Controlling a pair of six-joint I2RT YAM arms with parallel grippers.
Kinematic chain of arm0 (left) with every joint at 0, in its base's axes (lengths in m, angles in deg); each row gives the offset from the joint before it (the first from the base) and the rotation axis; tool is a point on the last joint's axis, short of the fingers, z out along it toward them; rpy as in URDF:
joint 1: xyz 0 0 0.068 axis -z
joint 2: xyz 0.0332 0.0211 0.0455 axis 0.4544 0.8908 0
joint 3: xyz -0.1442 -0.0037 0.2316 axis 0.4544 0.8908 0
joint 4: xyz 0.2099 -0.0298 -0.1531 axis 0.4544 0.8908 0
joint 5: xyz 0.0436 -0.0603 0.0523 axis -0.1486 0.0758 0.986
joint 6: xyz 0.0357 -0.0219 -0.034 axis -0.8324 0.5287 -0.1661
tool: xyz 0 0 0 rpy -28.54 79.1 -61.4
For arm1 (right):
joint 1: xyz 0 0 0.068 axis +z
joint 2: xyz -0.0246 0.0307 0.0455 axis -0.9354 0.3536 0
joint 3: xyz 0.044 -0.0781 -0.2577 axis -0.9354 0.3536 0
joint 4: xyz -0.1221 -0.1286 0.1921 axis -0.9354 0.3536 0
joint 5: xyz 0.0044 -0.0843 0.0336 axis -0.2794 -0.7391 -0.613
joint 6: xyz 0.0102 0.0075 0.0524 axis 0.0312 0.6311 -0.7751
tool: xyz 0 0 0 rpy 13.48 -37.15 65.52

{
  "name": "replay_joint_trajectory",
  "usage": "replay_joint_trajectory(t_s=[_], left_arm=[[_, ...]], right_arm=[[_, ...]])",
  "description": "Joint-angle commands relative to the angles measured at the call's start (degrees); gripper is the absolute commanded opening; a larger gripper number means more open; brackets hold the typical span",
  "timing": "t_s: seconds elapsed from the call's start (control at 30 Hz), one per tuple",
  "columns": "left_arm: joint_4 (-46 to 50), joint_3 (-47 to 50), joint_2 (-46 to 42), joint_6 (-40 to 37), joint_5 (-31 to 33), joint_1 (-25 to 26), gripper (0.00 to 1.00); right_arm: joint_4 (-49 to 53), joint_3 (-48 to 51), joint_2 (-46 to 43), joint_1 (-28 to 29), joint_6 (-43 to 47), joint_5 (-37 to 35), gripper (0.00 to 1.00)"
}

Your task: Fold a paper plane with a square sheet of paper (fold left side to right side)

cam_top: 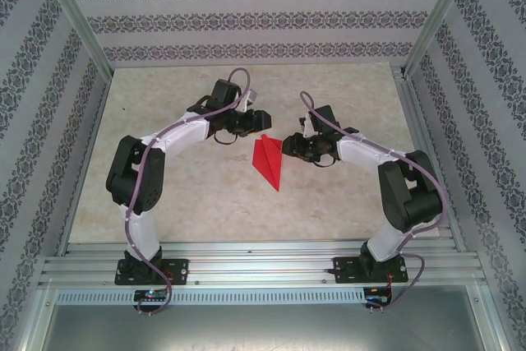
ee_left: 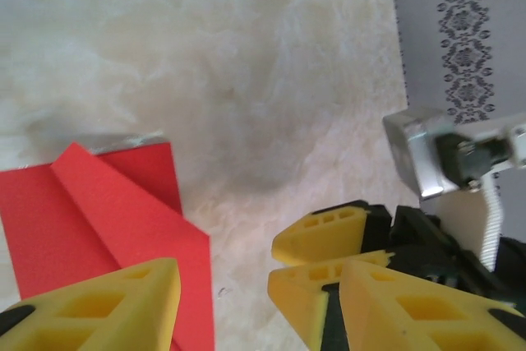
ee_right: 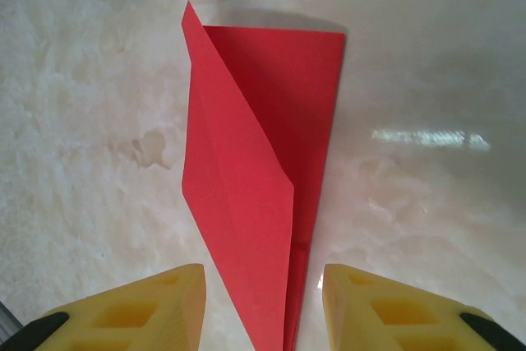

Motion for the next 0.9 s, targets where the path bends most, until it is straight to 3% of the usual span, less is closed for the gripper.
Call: replay_joint_trajectory(t_s=[0.0, 0.5, 0.7, 0.87], left_arm=[[-4.41, 3.26, 4.21, 3.32, -1.82, -0.04, 0.55], [-9.83, -0.89, 14.29, 7.03, -5.03, 1.68, 0.45], [-12.94, -0.68, 13.29, 7.75, -6.14, 1.95, 0.24], [-17.07, 1.36, 6.84, 7.0, -6.92, 1.99, 0.09]], right_arm=[[-1.58, -1.43, 2.61, -0.34, 1.74, 0.76, 0.41], [-4.9, 10.84, -8.22, -2.01, -0.26, 0.85, 0.43], [-9.39, 17.26, -14.61, -2.75, -3.0, 2.48, 0.46], [-15.66, 22.67, -23.55, -3.28, -7.46, 3.7, 0.58]])
